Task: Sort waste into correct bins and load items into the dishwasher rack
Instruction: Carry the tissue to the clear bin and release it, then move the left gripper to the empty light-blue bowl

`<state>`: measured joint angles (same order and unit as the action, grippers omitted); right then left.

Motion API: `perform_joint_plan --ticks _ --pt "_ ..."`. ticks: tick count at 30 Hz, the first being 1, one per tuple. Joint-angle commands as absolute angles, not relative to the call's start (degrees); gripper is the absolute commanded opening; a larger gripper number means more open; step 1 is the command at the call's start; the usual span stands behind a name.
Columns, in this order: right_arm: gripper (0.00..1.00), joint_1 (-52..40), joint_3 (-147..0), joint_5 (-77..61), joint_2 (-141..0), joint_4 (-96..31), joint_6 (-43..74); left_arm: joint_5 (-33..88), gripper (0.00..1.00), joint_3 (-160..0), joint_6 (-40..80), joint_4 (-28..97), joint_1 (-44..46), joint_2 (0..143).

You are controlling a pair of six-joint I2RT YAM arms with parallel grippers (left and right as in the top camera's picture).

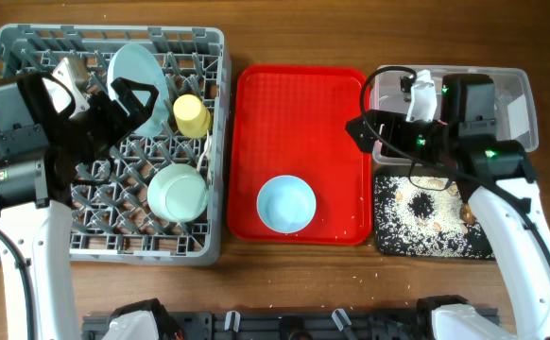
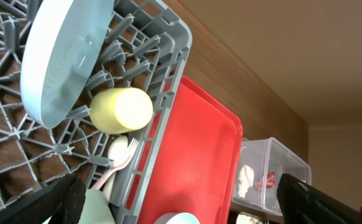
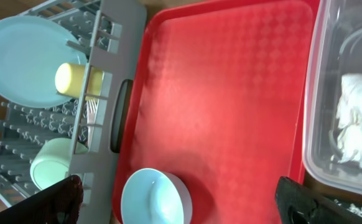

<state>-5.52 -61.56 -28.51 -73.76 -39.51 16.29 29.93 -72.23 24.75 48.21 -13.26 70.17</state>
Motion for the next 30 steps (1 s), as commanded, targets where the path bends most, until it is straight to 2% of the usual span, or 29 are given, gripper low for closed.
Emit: perform_joint_plan --ticks 1,25,26,27,28,30 --pt "1.0 -5.7 -62.1 -29.6 -76.5 -39.5 18.7 30.6 1.0 -72.4 25.1 48.1 -13.5 70.0" --pt "1.0 -5.7 -62.1 -29.6 -78.4 -39.5 18.6 30.4 1.0 -72.4 26.4 47.2 -13.5 70.0" --pt "1.0 -5.7 -62.1 -29.6 -78.4 -39.5 18.6 30.8 0.88 -72.4 26.4 47.7 -13.4 70.0" --pt "1.0 -5.7 -62.1 -29.6 -78.4 -39.5 18.6 31.4 0.51 -72.4 26.4 48.9 -13.2 70.0" --pt "1.0 -5.7 -62.1 -29.6 -78.5 -39.5 18.7 31.6 0.04 -72.4 26.3 52.5 -12.0 70.0" --pt "1.0 -5.7 -62.1 -29.6 -78.5 -39.5 18.6 30.3 0.04 -72.4 25.8 57.7 -9.0 70.0"
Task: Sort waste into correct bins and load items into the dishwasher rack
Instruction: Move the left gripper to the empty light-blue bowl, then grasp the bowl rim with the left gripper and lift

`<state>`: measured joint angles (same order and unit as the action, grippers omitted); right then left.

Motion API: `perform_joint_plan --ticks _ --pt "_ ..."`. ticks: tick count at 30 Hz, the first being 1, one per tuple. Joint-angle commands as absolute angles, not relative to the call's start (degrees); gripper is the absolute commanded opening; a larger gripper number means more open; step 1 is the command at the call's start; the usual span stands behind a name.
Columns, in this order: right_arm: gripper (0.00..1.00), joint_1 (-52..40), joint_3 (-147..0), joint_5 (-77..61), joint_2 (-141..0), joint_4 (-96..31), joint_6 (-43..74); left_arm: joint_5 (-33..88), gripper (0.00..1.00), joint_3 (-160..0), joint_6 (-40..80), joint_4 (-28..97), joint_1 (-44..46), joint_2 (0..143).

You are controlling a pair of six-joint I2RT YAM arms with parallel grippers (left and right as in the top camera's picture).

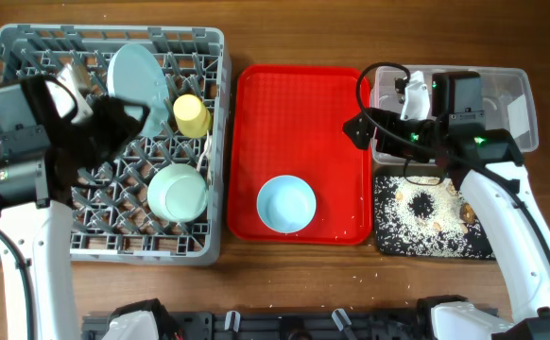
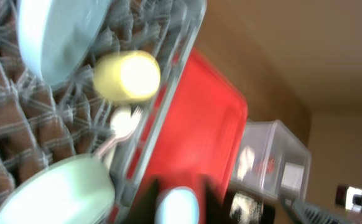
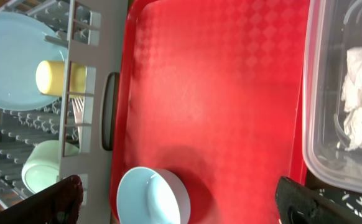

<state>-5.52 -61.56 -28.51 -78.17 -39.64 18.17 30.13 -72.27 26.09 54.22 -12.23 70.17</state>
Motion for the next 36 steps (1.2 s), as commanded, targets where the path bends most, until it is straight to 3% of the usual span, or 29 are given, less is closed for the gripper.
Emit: perform_joint_plan --ticks 1,7,9,15,18,26,32,36 --pt "1.0 -5.7 -62.1 -29.6 -78.5 -39.5 18.6 29.6 0.04 -72.4 25.8 60.6 -6.8 70.0" --pt "1.0 -5.7 -62.1 -29.6 -78.4 -39.5 18.6 15.6 0.07 -72.0 28.7 69.9 15.9 70.3" --pt "1.0 -5.7 -62.1 -29.6 -78.4 -39.5 18.6 11.8 0.14 -70.4 32.8 67.4 25.3 70.3" --pt "1.0 -5.7 -62.1 -29.6 -78.4 -39.5 18.7 9.6 0.23 -62.4 36.1 49.0 45.4 75.3" --pt "1.0 -5.7 -62.1 -29.6 -78.4 -39.5 18.6 -0.8 0.25 -61.9 40.2 45.7 52.1 82.4" --pt "1.0 -5.7 -62.1 -29.6 -78.4 -39.5 18.6 -10.3 0.34 -61.9 40.1 36.5 57.0 99.2" --pt "1.0 -5.7 -62.1 -29.6 -78.4 -39.5 18.6 -11.0 0.22 -61.9 40.2 35.3 57.2 100.2" --pt "1.0 -5.7 -62.1 -29.6 -78.4 -39.5 18.6 -11.0 0.21 -61.9 40.1 35.3 58.7 100.2"
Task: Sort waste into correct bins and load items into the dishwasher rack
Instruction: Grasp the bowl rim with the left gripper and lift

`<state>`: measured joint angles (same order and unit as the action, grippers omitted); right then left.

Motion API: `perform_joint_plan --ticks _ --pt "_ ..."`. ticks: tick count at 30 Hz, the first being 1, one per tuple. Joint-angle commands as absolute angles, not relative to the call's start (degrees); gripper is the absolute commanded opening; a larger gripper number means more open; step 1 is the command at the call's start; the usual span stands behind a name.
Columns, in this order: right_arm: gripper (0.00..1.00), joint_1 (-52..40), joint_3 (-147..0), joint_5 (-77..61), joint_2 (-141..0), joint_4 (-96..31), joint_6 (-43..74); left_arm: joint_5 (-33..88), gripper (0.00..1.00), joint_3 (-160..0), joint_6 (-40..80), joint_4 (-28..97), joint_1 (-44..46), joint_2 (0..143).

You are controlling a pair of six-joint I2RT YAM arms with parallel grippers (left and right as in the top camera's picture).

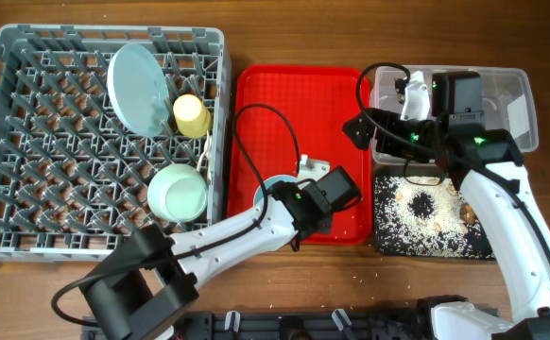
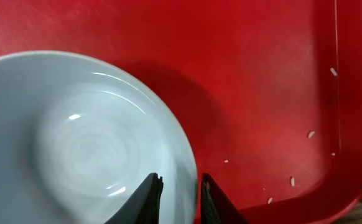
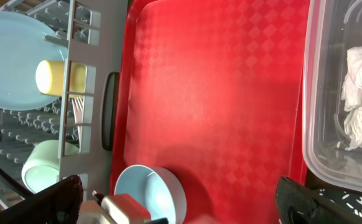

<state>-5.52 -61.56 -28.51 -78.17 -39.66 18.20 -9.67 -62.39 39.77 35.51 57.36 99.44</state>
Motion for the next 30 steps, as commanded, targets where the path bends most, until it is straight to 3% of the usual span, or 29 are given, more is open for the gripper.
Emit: perform_joint_plan --ticks 1,4,6,19,30 --pt "1.0 -5.7 -62.1 -29.6 -78.4 -39.5 18.6 -11.0 0.21 -61.9 40.1 35.3 59.0 100.2" --pt "1.0 -5.7 -62.1 -29.6 -78.4 -39.5 18.7 -11.0 0.2 -61.8 40.1 35.3 59.0 100.2" --pt "1.0 -5.7 -62.1 -29.6 -78.4 -39.5 18.6 -11.0 0.15 -61.8 40.1 35.3 59.0 100.2" --pt "1.0 -5.7 -62.1 -29.6 -78.4 -39.5 18.7 -11.0 0.15 -61.8 40.1 35.6 59.0 100.2" --pt "1.0 -5.7 -62.1 -29.6 -78.4 -39.5 18.6 -11.0 0.1 -59.8 40.1 34.8 59.0 101.9"
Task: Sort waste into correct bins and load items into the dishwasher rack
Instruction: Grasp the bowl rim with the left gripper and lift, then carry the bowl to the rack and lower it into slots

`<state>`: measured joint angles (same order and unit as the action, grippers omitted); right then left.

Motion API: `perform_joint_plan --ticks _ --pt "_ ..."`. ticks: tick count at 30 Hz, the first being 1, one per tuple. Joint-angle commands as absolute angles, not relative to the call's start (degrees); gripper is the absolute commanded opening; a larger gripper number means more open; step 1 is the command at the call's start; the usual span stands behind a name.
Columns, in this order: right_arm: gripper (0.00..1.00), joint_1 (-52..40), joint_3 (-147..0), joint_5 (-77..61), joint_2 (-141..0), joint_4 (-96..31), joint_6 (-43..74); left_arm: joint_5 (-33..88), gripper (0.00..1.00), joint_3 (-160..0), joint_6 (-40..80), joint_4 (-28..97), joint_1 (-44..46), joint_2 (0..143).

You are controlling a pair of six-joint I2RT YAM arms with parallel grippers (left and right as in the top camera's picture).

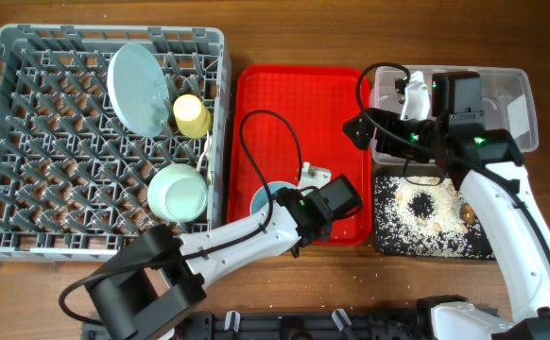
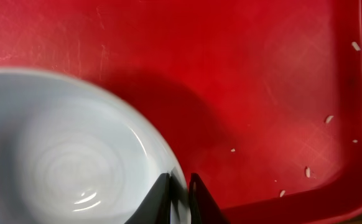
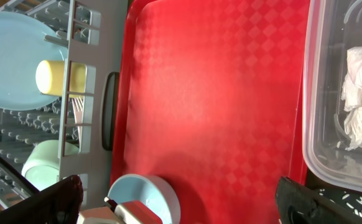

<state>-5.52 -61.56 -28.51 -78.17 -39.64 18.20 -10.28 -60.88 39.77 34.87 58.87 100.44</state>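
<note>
A light blue bowl (image 2: 63, 149) sits on the red tray (image 1: 299, 104), near its front edge. My left gripper (image 2: 179, 194) is shut on the bowl's right rim, one finger inside and one outside. From overhead the left gripper (image 1: 294, 202) covers much of the bowl (image 1: 264, 200). My right gripper (image 1: 360, 130) hangs open above the tray's right edge, holding nothing. In the right wrist view the bowl (image 3: 145, 191) lies between its wide-spread fingers (image 3: 66, 199).
The grey dishwasher rack (image 1: 29, 189) on the left holds a blue plate (image 1: 135, 77), a yellow cup (image 1: 191, 115), a green bowl (image 1: 177, 193) and a fork. A clear bin (image 1: 516, 118) with tissue and a black bin (image 1: 431, 222) with rice stand on the right.
My left gripper's fingers straddled the bowl's rim with a gap; now they are pinched on it. The bowl has shifted a little. The right arm has not moved.
My left gripper was open over the rack beside the standing plate, and was still over the rack a second later. Then it was down on the tray with its fingers either side of the bowl's rim. Now it grips that rim. The right gripper stayed open by the tray's right edge.
</note>
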Motion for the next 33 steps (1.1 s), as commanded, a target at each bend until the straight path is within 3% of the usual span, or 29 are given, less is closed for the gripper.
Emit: perform_joint_plan --ticks 1,4,5,10,15,19,21,26,30,33 --pt "1.0 -5.7 -62.1 -29.6 -78.4 -39.5 18.7 -11.0 0.1 -59.8 40.1 34.9 59.0 101.9" --pt "1.0 -5.7 -62.1 -29.6 -78.4 -39.5 18.7 -11.7 0.09 -59.8 40.1 34.9 59.0 101.9" --pt "1.0 -5.7 -62.1 -29.6 -78.4 -39.5 18.6 -12.5 0.04 -59.8 40.1 34.9 59.0 101.9" --pt "1.0 -5.7 -62.1 -29.6 -78.4 -39.5 18.7 -17.6 0.04 -60.0 40.1 35.3 59.0 99.9" --pt "1.0 -5.7 -62.1 -29.6 -78.4 -39.5 18.7 -13.7 0.04 -68.1 34.9 43.4 52.4 86.1" --pt "1.0 -5.7 -62.1 -29.6 -78.4 -39.5 18.6 18.4 0.04 -71.2 26.0 44.1 32.3 69.5" --pt "1.0 -5.7 -62.1 -29.6 -78.5 -39.5 18.7 32.9 0.04 -71.2 22.9 48.0 17.8 64.8" --pt "1.0 -5.7 -62.1 -29.6 -78.4 -39.5 18.6 64.6 0.04 -71.2 2.4 64.7 -19.5 66.5" --pt "1.0 -5.7 -62.1 -29.6 -78.5 -39.5 18.7 78.0 0.04 -69.9 -15.3 76.7 -34.5 73.1" --pt "1.0 -5.7 -62.1 -29.6 -78.4 -39.5 18.6 84.3 0.04 -65.7 -21.1 76.5 -41.0 77.8"
